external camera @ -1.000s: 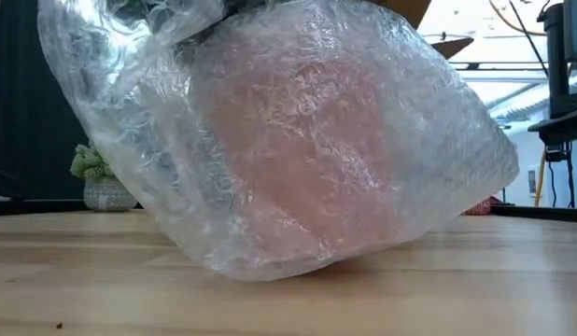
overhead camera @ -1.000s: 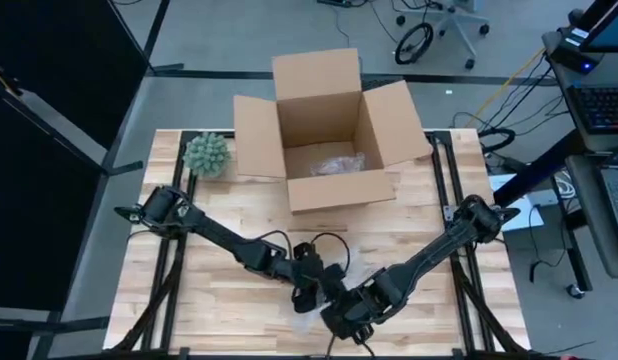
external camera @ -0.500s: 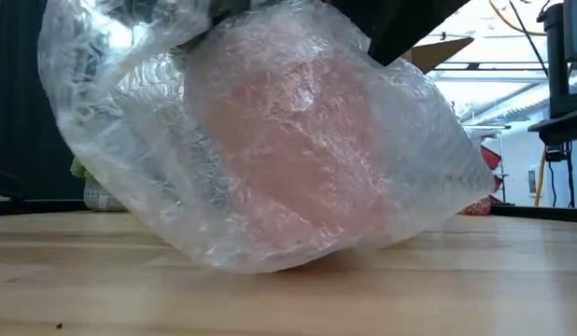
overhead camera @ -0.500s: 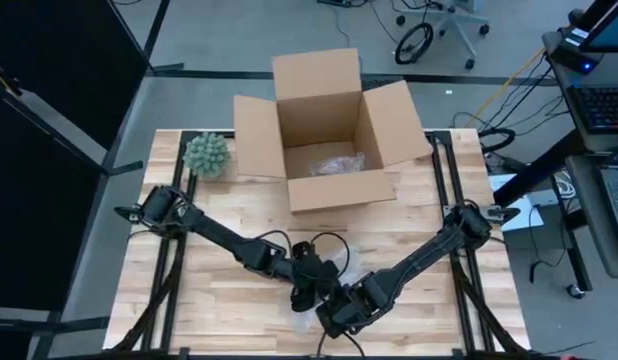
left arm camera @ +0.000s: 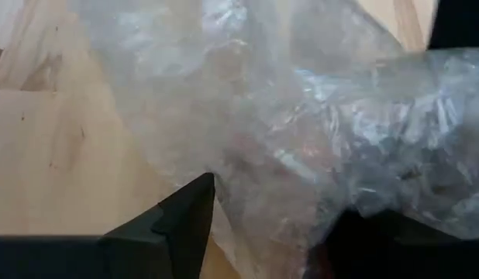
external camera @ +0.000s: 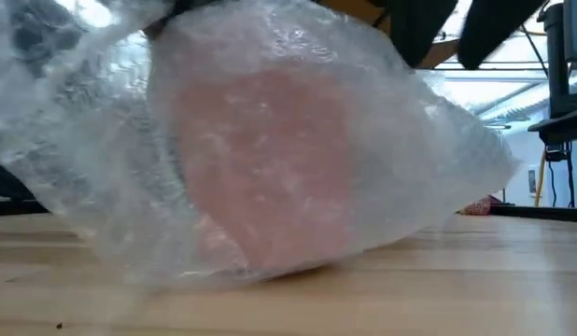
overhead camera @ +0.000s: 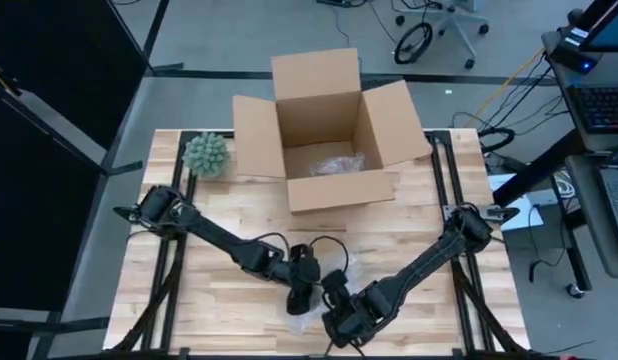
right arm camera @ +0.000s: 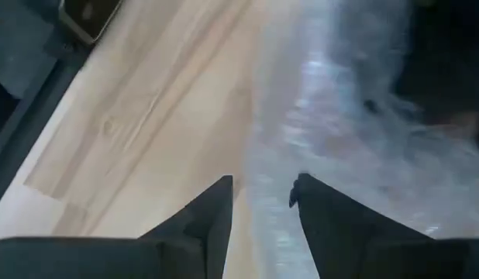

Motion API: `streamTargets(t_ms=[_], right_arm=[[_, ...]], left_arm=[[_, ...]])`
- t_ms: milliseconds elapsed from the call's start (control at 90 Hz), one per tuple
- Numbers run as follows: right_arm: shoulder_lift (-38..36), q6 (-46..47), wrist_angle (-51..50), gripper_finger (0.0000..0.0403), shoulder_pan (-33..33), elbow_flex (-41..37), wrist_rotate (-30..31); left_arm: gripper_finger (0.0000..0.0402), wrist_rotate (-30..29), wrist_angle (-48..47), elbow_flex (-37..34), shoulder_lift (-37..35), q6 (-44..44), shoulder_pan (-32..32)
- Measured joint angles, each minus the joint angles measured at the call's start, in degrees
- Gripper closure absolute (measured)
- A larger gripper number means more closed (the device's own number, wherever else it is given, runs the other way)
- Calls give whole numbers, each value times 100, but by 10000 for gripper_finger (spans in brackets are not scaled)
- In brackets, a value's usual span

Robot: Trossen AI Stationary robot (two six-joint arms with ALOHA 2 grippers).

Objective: Wrap mug
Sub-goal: Wrap the pink mug with bubble wrap

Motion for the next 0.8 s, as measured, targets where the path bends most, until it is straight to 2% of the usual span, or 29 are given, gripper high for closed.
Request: streamTargets(t_ms=[511,800], right_arm=[[-322,15,153,275,35,20,262],[105,-992,509,275,-62,-2,431]], left_arm=[[203,-69,88,37,-102,-94,-31],[203,105,-33,38,-109,-76,-28]])
